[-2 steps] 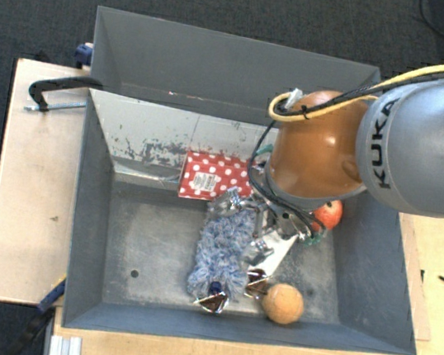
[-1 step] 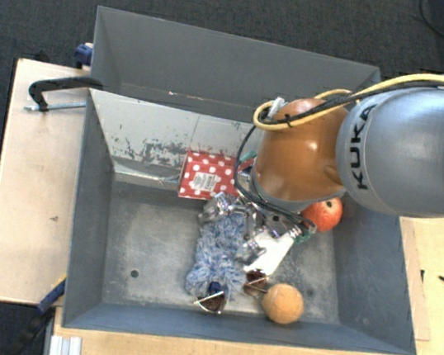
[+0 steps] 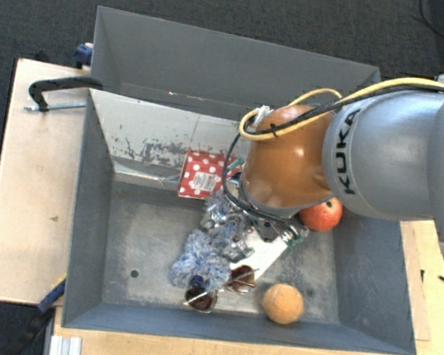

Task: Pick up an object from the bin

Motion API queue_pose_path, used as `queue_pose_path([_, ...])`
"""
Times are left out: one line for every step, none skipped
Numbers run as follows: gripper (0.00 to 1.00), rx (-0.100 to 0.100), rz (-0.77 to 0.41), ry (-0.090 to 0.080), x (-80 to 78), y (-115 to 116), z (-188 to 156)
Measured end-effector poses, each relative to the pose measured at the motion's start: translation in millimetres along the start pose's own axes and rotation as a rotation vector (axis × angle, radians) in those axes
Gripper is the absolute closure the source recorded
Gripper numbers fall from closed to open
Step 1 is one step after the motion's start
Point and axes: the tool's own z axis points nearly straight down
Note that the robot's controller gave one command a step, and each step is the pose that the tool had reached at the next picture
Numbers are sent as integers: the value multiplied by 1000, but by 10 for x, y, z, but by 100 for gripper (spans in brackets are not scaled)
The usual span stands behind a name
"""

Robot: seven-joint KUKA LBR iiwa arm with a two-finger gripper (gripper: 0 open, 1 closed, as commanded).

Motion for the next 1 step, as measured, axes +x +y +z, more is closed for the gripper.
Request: queue_pose_path([100, 0, 0, 0, 0, 0, 0])
